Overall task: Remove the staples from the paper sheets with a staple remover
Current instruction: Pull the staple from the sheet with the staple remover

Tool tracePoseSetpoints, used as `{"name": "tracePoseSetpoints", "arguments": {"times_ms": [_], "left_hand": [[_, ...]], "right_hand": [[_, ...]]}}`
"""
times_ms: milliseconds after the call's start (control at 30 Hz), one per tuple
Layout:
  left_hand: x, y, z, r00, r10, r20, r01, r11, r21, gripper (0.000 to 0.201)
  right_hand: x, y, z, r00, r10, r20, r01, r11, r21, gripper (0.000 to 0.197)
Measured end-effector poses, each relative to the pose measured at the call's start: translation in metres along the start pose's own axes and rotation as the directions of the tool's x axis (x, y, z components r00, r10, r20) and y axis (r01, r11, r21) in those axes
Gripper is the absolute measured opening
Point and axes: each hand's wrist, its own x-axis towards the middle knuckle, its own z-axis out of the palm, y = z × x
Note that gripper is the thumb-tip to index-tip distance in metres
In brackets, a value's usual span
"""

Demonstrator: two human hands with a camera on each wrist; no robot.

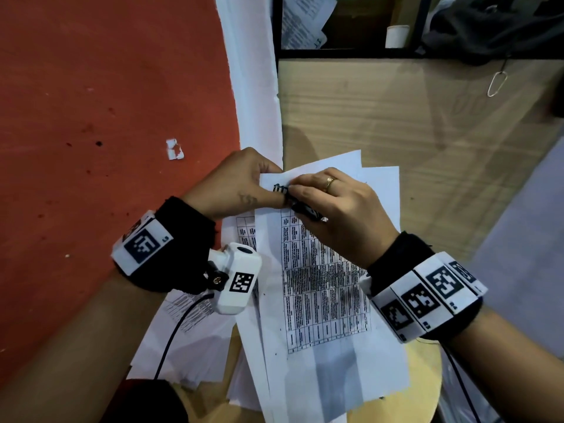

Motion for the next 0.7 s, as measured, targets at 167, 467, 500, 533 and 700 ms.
{"name": "tracePoseSetpoints", "arguments": {"times_ms": [167,467,500,533,700], "left_hand": [[0.001,-0.004,0.0,1.0,-0.008,0.007,0.009,0.999,-0.039,0.016],[-0.002,-0.004,0.002,1.0,0.01,-0.01,-0.012,0.985,-0.171,0.028],[-0.002,-0.004,0.003,1.0,0.016,-0.013,-0.018,0.986,-0.168,0.024],[-0.002,-0.005,0.003,1.0,0.023,-0.014,-0.025,0.986,-0.167,0.024],[-0.002,-0.006,0.004,0.999,0.037,-0.029,-0.042,0.972,-0.232,0.024]], "right_hand": [[0.0,0.0,0.001,0.998,0.045,-0.035,-0.044,0.998,0.048,0.014],[-0.008,0.001,0.002,0.961,0.268,-0.06,-0.244,0.933,0.264,0.023],[-0.009,0.0,0.003,0.957,0.283,-0.056,-0.257,0.924,0.282,0.023],[-0.01,-0.001,0.003,0.953,0.297,-0.057,-0.268,0.916,0.298,0.023],[-0.011,-0.001,-0.002,0.925,0.374,-0.064,-0.32,0.86,0.398,0.026]]}}
